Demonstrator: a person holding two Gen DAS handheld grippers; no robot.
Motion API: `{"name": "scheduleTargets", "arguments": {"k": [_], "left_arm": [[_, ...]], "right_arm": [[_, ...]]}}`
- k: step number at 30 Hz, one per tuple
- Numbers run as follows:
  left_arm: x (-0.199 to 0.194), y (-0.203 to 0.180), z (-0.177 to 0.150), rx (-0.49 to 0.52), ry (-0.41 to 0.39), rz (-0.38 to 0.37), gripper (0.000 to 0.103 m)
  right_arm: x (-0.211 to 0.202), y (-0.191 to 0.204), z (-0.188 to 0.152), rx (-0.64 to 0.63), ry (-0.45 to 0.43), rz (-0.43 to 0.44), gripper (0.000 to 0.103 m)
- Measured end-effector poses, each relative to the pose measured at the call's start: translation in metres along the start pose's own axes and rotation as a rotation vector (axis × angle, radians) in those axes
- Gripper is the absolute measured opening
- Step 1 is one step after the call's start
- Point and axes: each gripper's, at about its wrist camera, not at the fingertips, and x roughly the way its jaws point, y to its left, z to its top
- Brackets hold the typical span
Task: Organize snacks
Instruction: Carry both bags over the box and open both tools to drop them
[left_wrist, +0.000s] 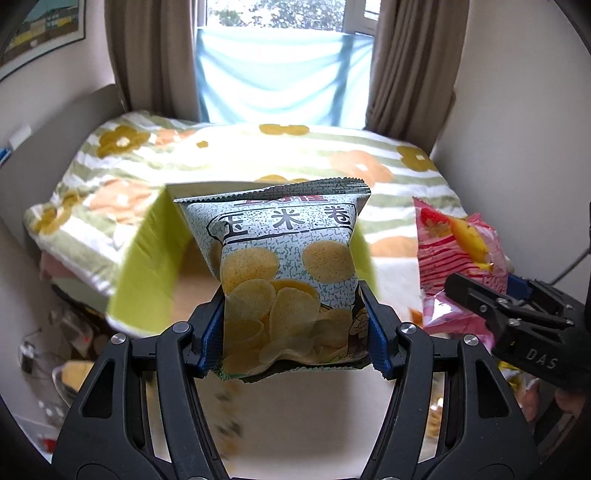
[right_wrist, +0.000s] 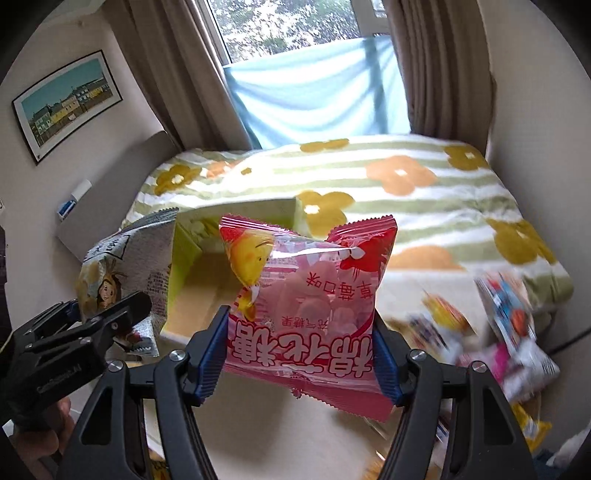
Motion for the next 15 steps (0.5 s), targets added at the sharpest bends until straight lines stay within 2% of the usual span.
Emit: {"name": "scheduleTargets", "arguments": {"k": [4,8,15], "left_arm": [[0.02,0.044,0.033,0.001,0.002,0.003,0.06],[0.054,0.081,0.058,0.005,0.036,-0.011,0.06],[0.132,0.112,0.074,0.058,0.16,-0.049,0.06]], "right_arm": [[0.03,0.033,0.034,-0.025,-0.016,0.013,0.064],[0.068,0.057,0.052,-0.031,0.004,0.011,0.064],[0.129,0.082,0.064,-0.001,0.064,-0.052,0.064]]}}
